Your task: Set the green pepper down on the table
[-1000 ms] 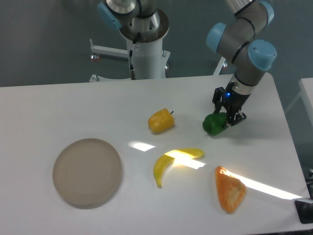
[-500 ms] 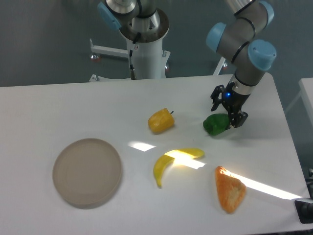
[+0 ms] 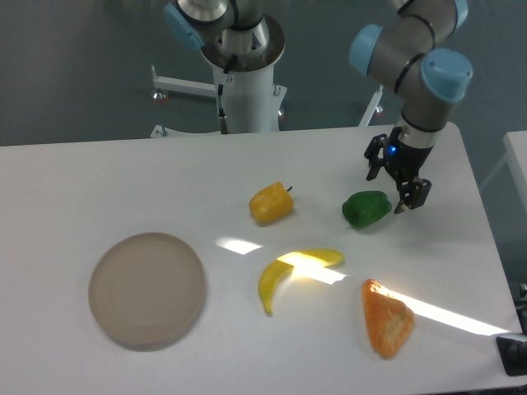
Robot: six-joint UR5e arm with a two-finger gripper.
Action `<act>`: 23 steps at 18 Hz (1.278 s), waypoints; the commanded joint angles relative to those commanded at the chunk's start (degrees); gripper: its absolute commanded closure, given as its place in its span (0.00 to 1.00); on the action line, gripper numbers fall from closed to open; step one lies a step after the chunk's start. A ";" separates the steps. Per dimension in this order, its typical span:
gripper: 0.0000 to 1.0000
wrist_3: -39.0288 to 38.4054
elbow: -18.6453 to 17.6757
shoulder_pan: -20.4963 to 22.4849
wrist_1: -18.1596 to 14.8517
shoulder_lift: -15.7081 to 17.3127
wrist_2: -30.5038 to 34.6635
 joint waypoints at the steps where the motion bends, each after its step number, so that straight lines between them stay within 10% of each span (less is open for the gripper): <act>1: 0.00 -2.28 1.41 -2.02 0.08 -0.26 0.62; 2: 0.00 -15.44 8.56 -11.00 0.00 -3.75 3.67; 9: 0.00 -23.21 16.35 -16.10 0.00 -8.96 4.84; 23: 0.00 -23.83 16.63 -16.89 0.35 -10.29 4.76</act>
